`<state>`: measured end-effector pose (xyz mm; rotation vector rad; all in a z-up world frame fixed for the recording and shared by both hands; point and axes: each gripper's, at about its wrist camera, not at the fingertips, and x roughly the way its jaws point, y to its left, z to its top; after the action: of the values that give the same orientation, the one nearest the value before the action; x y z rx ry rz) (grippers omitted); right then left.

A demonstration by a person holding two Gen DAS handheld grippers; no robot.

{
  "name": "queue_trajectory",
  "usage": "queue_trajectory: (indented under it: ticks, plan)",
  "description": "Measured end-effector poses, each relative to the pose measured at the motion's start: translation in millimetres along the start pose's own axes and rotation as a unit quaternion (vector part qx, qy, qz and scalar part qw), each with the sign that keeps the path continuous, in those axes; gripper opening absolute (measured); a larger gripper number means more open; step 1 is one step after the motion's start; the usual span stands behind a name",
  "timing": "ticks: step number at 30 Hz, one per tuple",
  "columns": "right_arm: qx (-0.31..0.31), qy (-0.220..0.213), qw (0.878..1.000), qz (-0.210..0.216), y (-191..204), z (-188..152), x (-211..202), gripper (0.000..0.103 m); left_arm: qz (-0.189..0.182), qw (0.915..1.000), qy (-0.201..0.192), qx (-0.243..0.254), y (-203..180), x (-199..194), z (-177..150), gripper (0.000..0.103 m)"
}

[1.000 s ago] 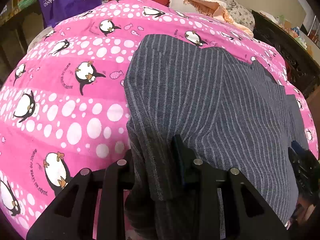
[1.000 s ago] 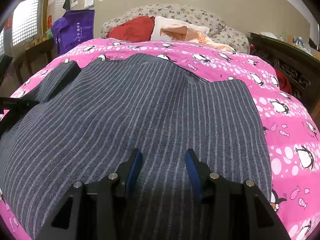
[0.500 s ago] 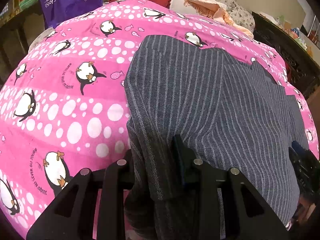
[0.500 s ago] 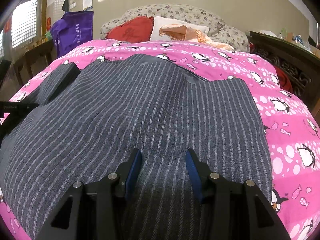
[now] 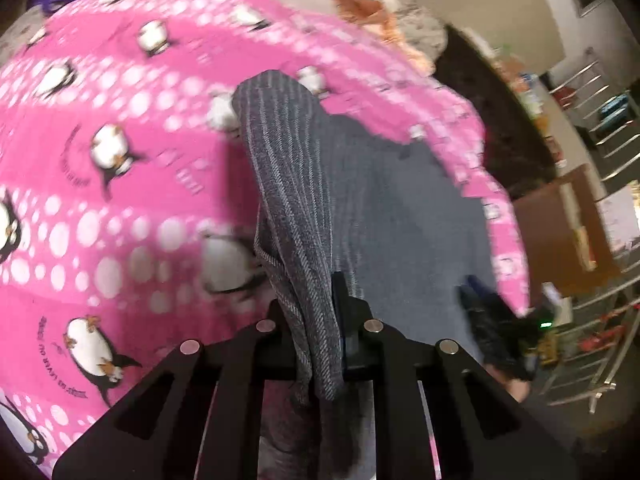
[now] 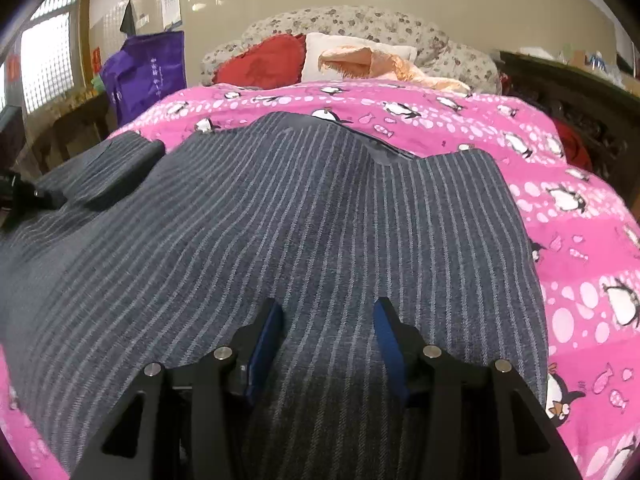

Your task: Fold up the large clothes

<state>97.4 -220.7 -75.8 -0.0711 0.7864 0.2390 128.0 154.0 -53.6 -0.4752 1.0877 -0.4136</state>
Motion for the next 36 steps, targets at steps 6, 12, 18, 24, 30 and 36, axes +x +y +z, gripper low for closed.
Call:
queue_trajectory:
  ticks: [6, 12, 18, 24, 30, 36]
  plan:
    - [0.046, -0.007, 0.998, 0.040, -18.4, 6.4, -35.8, 0.047, -0.089, 0.9939, -0.010, -0.065, -43.5, -2.4, 13.0, 0.010]
    - [0.076, 0.006, 0.995, 0.058, -44.3, -12.0, -66.6, 0.047, -0.157, 0.9762, -0.024, -0.147, -104.5, 11.8, 31.6, 0.010]
    - [0.106, -0.015, 0.991, 0.076, -65.7, -32.3, -95.2, 0.047, -0.136, 0.9768, -0.008, -0.165, -175.2, 58.4, 31.8, 0.010]
    - [0.140, -0.042, 0.987, 0.072, -94.9, -46.0, -116.8, 0.047, -0.066, 0.9785, 0.000, -0.195, -211.8, 131.4, 10.8, 0.010]
    - [0.173, -0.034, 0.982, 0.067, -112.8, -66.0, -127.0, 0.047, -0.057, 0.9799, 0.009, -0.191, -233.4, 198.0, -18.1, 0.009]
    - [0.166, -0.046, 0.984, 0.050, -117.4, -69.6, -158.7, 0.047, -0.073, 0.9838, 0.023, -0.162, -256.8, 195.1, -19.3, 0.010]
